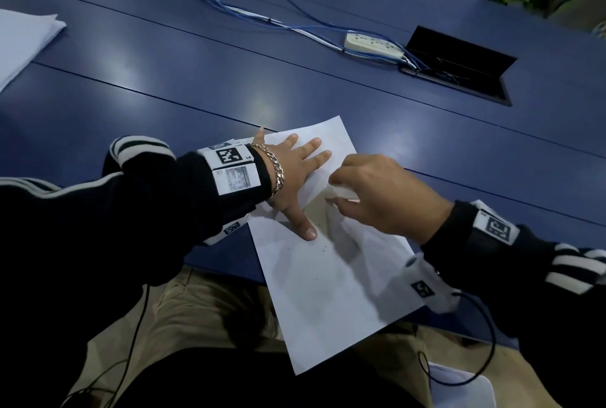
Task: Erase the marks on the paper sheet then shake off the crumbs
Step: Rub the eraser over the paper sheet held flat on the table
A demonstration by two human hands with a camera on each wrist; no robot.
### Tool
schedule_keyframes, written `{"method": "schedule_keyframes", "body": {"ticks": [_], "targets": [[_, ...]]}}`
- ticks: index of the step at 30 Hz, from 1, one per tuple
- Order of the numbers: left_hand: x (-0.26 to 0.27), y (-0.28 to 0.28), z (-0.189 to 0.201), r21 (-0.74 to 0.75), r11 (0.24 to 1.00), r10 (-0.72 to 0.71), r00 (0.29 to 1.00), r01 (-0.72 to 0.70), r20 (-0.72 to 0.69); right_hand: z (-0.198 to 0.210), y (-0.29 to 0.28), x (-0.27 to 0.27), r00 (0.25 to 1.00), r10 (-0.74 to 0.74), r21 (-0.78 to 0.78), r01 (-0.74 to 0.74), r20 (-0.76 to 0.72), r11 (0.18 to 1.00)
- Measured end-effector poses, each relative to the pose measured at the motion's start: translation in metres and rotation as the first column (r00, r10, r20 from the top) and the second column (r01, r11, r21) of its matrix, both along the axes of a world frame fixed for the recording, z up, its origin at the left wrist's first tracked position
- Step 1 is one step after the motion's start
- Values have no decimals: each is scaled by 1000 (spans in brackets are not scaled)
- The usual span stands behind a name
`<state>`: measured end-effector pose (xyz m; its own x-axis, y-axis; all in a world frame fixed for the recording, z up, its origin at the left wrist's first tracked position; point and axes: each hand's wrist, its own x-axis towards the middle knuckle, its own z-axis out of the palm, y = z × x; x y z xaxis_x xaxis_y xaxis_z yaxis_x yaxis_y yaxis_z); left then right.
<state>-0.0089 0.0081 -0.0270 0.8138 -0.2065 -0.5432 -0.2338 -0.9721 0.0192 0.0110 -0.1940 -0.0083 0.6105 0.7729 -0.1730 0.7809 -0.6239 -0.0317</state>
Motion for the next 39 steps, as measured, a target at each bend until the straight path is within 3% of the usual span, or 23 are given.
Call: {"method": "schedule_keyframes", "body": {"ticks": [6,11,17,23,28,31,34,36,39], "targets": [[-1,-1,3,9,1000,-1,1000,1,-23,6,-6,27,993,-115,71,113,16,991],[-2,-4,4,29,1000,9,999,-8,-44,6,-15,-5,998,27,27,-25,-64,999],[-2,-4,7,33,999,17,998,-16,-56,5,-13,11,997,-71,111,72,-18,991],[-1,-7,6,52,999,11,998,-8,-58,3,-20,-27,992,69,57,-64,-107,996],[-1,-5,6,39,999,15,999,-13,-49,6,-16,-2,996,-84,120,84,-6,989],[-1,-5,6,47,999,16,999,-13,-49,3,-9,-31,998,-26,69,23,48,997],[-1,-8,7,70,998,3,999,0,-40,0,-7,-55,998,62,19,-62,10,998],[-1,-7,6,65,998,4,999,-2,-35,4,-9,-41,999,24,13,-24,-34,1000],[-2,-5,5,50,999,7,999,-5,-31,8,-12,-17,996,-86,56,84,19,995]]}}
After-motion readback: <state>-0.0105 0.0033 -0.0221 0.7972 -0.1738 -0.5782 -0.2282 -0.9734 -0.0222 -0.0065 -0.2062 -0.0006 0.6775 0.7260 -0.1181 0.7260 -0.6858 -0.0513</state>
